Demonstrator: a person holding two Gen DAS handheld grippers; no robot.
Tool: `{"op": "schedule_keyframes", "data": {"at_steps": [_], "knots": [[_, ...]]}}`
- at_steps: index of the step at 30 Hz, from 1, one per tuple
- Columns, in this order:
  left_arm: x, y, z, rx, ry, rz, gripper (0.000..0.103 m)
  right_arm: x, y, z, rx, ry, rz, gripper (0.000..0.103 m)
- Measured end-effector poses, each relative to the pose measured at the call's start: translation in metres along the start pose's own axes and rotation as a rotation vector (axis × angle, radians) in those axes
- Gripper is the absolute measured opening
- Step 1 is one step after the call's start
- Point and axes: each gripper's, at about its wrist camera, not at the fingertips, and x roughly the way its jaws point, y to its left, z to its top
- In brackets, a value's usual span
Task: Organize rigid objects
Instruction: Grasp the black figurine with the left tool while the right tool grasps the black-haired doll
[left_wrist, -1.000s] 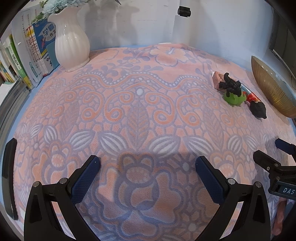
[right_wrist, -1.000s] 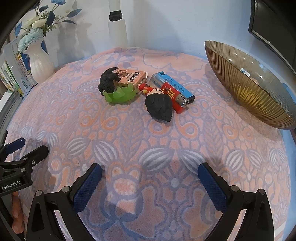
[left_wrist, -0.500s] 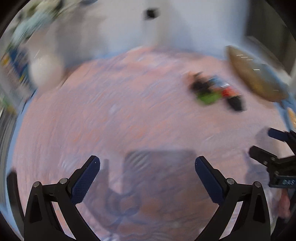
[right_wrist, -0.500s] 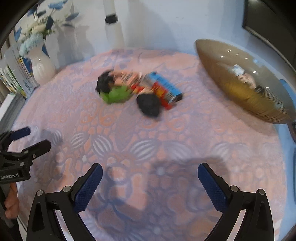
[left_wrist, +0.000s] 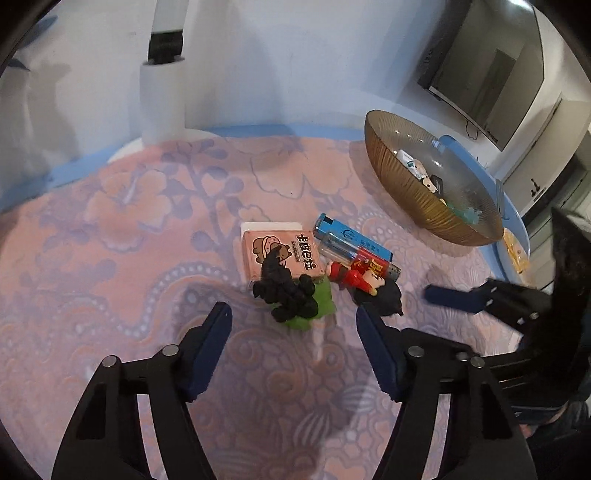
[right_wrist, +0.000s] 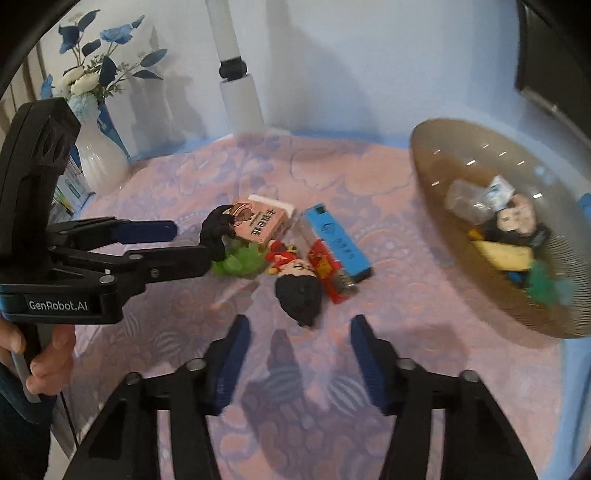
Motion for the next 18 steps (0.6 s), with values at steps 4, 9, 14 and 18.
{"op": "schedule_keyframes", "data": {"at_steps": [4, 9, 14, 18], "knots": [[0.011, -0.002, 0.005, -0.013, 0.014, -0.011, 0.055, 0.017, -0.004, 0.008, 0.039, -0.014, 0.014, 0.047], [0.022, 0.000, 0.007, -0.037, 0.010, 0.007, 0.032, 0.032, 0.006, 0.015, -0.006, -0.003, -0.047, 0.033], [-0.003, -0.003, -0.009, -0.016, -0.062, -0.024, 0.031, 0.021, 0.008, 0.007, -0.038, -0.046, -0.072, 0.032], [-0.040, -0.009, -0.031, 0.007, -0.127, -0.045, 0.031, -0.011, -0.002, -0.009, 0.003, -0.088, -0.003, 0.033]]}}
